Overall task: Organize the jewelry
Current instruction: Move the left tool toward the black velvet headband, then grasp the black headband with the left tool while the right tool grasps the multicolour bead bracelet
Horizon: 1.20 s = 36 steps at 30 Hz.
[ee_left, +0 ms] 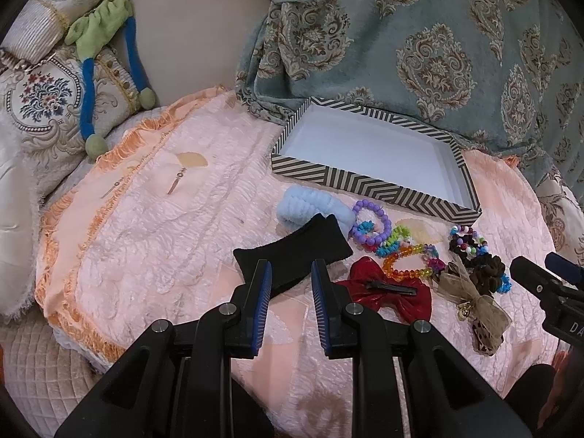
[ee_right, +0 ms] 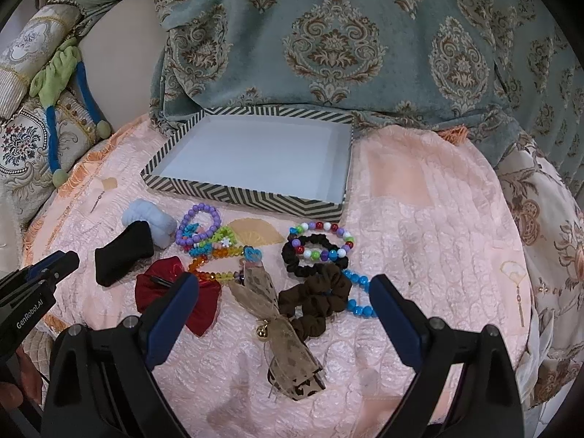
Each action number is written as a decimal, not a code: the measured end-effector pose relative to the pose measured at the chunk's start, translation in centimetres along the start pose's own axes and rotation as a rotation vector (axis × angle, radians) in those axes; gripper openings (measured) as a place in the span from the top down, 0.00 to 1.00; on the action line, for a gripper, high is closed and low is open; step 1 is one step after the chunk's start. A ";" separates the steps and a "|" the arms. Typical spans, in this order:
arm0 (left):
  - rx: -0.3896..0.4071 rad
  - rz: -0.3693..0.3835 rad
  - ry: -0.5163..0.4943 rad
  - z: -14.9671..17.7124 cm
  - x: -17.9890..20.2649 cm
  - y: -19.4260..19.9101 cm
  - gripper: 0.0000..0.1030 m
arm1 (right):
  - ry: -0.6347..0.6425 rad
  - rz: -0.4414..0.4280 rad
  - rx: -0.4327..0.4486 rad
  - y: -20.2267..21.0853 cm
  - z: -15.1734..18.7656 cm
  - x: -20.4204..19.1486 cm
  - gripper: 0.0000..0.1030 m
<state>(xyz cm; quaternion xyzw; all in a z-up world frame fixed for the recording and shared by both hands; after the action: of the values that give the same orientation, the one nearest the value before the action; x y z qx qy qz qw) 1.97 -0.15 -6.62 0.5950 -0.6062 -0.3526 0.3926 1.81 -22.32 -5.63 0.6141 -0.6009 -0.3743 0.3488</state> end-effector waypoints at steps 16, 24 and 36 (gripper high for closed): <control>-0.003 0.001 0.013 0.0 -0.8 0.1 0.94 | -0.008 -0.036 -0.025 -0.1 0.3 0.0 0.06; -0.016 0.007 0.040 -0.2 -2.7 0.4 0.94 | -0.018 -0.036 -0.030 0.2 0.4 0.9 0.06; -0.103 0.227 -0.008 -0.8 -1.4 -1.1 0.94 | -0.023 -0.059 0.022 0.6 -0.6 3.6 0.06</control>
<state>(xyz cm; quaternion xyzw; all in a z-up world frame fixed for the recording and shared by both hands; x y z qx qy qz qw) 3.12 1.24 -7.31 0.5001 -0.6524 -0.3387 0.4577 2.03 -25.94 -5.00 0.6308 -0.5909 -0.3848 0.3237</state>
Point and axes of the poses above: each gripper's, at about its wrist camera, not at the fingertips, and y roughly against the way its jaws point, x to its right, z to its underside, the point moved 10 cm from there along -y, roughly the way its jaws point, and after that the axes turned 15 degrees about -x, right-handed, at the moved point
